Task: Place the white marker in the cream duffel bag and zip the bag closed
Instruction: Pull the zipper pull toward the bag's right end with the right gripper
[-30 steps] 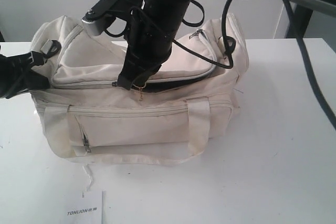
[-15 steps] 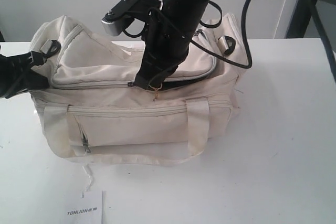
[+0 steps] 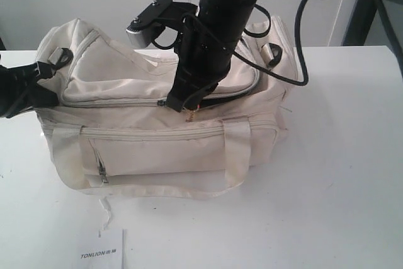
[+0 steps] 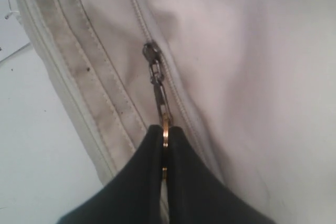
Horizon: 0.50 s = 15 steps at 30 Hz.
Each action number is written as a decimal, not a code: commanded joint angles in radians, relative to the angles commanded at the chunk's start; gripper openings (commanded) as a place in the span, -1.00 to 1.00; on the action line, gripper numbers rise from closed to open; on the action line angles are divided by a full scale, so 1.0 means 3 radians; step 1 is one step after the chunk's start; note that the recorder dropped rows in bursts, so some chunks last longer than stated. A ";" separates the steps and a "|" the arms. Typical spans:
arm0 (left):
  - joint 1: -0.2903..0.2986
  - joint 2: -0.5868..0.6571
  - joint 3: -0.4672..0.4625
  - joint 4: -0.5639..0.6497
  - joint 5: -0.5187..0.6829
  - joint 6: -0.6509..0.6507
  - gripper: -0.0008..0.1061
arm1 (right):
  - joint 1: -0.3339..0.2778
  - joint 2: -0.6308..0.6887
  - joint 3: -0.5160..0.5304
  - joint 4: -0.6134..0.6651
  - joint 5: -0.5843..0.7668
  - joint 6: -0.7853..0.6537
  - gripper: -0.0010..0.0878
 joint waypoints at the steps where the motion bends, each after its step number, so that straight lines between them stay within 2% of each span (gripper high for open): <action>1: 0.0000 0.0000 0.0000 0.0000 0.0000 0.0000 -0.98 | 0.0000 -0.0008 0.0000 0.0000 0.0000 0.0000 -0.98; 15: 0.0000 0.0000 0.0000 0.0000 -0.0008 0.0023 -0.98 | -0.0092 -0.0013 0.0005 -0.0035 0.0000 0.0000 -0.98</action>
